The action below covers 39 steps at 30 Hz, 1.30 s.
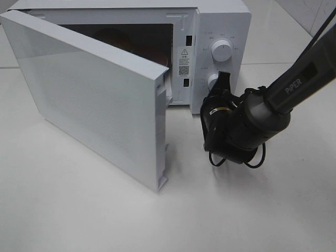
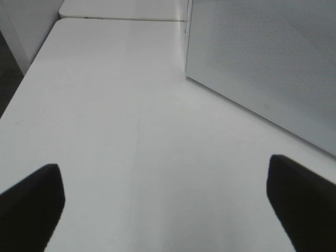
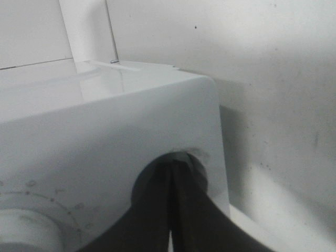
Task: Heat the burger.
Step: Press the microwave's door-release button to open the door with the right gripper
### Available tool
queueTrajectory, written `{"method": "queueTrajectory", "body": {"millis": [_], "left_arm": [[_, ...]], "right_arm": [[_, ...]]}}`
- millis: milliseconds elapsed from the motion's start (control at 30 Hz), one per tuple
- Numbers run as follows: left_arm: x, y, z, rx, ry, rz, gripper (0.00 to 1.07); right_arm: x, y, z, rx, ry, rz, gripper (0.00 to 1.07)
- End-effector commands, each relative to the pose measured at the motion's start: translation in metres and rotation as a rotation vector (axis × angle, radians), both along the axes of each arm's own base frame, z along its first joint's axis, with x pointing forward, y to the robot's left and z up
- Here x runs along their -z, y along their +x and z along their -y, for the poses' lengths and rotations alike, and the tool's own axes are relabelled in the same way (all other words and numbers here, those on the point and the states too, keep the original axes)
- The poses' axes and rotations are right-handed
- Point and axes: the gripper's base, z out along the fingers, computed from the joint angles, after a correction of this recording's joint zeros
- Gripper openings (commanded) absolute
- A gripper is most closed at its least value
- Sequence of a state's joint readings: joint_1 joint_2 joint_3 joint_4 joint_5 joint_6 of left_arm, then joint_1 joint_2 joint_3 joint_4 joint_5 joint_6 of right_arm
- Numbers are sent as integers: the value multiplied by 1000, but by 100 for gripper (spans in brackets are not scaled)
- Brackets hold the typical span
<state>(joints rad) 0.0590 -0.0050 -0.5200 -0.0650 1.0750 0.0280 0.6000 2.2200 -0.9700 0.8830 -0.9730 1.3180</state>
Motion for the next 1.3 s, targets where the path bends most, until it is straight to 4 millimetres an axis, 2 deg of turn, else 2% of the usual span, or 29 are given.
{"method": "queueTrajectory", "body": {"millis": [33,267,600,900,1300], "left_arm": [[1,-2,1,0,-7,21,98],[1,-2,1,0,-7,21,98],[1,-2,1,0,-7,21,98],[1,-2,1,0,-7,21,98],[1,-2,1,0,-7,21,98]], "right_arm": [[-38,31,-3,-45,-39,304,0],[-36,31,-5,-74,-35,271,0],[-33,18,-5,-140,-29,113,0],[-32,-4,2,-225,-110,-51,0],[-46,-33,11,-405,-286,-190,0]]}}
